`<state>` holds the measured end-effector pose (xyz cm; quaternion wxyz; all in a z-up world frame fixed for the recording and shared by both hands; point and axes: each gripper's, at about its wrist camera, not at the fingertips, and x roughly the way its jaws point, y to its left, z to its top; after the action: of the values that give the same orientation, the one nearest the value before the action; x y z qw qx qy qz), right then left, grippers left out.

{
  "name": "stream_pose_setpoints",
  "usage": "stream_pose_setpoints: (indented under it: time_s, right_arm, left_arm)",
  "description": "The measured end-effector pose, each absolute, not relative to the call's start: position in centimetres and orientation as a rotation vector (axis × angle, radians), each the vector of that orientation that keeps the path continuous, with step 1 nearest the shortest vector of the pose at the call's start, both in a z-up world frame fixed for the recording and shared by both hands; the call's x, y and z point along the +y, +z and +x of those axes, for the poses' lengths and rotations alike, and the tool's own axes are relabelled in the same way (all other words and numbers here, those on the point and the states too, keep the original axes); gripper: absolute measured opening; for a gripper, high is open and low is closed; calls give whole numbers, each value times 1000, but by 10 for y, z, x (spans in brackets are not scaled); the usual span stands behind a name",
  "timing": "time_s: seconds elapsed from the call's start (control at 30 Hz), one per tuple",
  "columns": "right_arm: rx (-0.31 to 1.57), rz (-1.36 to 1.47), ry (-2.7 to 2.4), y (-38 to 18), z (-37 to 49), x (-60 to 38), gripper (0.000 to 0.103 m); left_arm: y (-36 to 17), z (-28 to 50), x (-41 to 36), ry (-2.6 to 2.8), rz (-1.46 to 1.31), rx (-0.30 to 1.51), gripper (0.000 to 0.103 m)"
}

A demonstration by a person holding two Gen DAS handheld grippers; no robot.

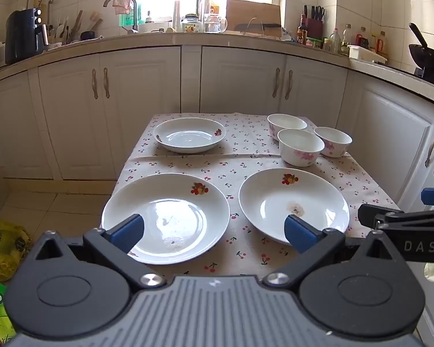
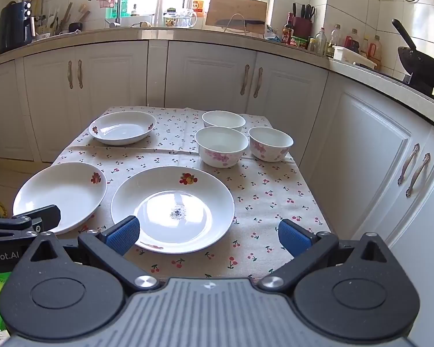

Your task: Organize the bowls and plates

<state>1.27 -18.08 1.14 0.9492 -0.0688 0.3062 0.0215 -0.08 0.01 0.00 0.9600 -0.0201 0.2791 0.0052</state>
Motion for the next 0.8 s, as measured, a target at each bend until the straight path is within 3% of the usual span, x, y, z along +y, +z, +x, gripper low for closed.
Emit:
stream_pose_setpoints:
  time_s: [0.8]
  right_arm:
    - [592,-149,26,12,7,-178,103]
  left_arm:
    - [4,-7,0,0,-39,548,102]
